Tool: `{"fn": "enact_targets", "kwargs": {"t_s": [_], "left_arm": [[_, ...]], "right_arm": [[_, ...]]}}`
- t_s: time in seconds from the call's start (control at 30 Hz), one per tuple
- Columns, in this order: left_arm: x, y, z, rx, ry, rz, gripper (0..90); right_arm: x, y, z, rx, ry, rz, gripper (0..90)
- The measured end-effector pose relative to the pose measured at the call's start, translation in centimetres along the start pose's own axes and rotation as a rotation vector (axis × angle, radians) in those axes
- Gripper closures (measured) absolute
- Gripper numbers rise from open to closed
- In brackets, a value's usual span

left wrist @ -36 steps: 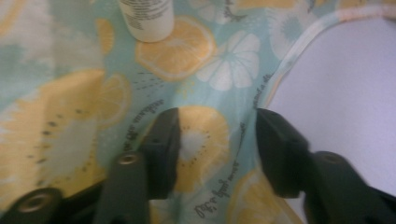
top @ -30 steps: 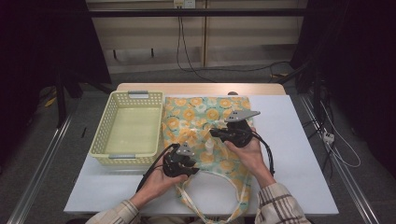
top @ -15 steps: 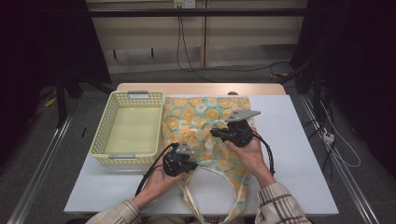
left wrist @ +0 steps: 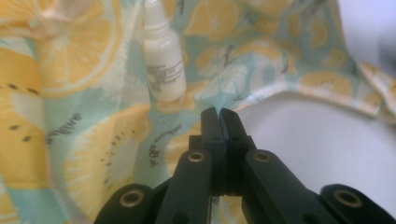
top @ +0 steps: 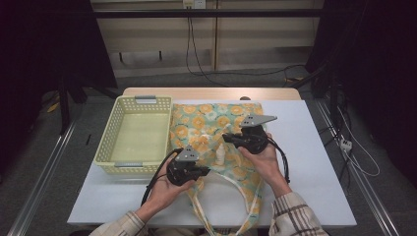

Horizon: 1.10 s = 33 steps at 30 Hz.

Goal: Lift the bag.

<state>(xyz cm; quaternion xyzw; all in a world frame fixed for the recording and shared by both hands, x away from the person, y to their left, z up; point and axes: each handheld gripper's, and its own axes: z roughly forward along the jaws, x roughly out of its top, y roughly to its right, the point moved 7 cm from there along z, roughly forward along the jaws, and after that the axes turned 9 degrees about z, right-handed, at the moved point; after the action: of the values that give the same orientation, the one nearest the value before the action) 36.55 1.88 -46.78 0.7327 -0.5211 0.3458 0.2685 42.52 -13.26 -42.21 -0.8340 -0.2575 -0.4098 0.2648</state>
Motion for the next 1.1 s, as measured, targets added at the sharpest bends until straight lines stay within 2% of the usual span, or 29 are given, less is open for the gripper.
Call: {"fn": "enact_targets", "kwargs": {"t_s": [0.2,0.3,0.57,0.73,0.83,1.0,1.1], "left_arm": [[1.3,0.3,-1.5,0.009,0.051,0.011,90.0],[2.1,0.3,-2.0,0.011,0.075,0.004,90.0],[4.0,-0.1,-3.5,0.009,0.147,0.006,90.0],[5.3,-0.5,-4.6,0.028,0.189,0.007,90.0],[5.9,-0.6,-5.1,0.037,0.196,0.023,90.0],[7.0,-0.5,-6.1,0.038,0.243,0.025,90.0],[7.8,-0.2,-6.9,0.043,0.265,0.040,90.0]], "right_arm": [[0.6,0.1,-0.5,-0.004,0.019,-0.001,90.0],[1.0,0.0,-0.8,-0.004,0.031,-0.003,90.0],[1.8,0.2,-1.2,-0.007,0.056,-0.003,90.0],[2.7,0.2,-1.4,-0.007,0.081,-0.003,90.0],[3.2,0.3,-1.7,-0.008,0.092,-0.001,90.0],[3.9,0.8,-2.1,-0.017,0.104,0.003,90.0],[4.5,1.0,-2.4,-0.027,0.111,0.001,90.0]]}}
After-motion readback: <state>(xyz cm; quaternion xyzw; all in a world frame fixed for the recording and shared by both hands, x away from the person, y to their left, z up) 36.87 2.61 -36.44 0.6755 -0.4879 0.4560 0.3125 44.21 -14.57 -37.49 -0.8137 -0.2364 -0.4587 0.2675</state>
